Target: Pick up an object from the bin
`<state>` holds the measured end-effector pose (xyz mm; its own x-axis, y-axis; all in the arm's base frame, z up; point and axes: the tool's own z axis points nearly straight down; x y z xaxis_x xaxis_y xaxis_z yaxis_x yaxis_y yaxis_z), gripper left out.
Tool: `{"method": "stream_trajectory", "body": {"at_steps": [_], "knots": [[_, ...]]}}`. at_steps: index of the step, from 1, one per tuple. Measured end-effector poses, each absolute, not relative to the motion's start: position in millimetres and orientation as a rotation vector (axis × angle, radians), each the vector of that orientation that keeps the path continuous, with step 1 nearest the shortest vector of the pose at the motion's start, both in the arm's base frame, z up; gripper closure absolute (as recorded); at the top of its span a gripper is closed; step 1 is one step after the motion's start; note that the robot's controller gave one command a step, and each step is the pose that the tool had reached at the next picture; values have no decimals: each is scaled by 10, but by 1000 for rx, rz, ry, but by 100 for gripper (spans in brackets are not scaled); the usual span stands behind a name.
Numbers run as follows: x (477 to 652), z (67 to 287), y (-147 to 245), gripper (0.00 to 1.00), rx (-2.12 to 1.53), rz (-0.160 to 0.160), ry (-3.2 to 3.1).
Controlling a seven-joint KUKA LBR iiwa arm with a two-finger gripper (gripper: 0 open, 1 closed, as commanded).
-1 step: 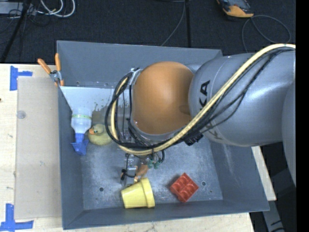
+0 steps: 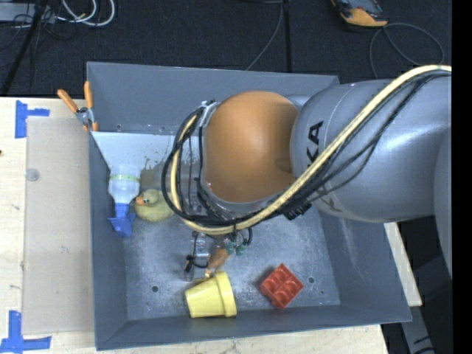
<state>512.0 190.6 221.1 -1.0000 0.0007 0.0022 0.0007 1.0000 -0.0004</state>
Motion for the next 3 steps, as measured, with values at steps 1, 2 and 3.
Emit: {"method": "stream_trajectory", "body": {"at_steps": [1, 2, 3], "knots": [[5024, 1950, 1752, 0, 85, -4, -3143], [5022, 1438, 1433, 0, 191, -1, -3135], [5022, 1135, 1307, 0, 328, -1, -3119]]}}
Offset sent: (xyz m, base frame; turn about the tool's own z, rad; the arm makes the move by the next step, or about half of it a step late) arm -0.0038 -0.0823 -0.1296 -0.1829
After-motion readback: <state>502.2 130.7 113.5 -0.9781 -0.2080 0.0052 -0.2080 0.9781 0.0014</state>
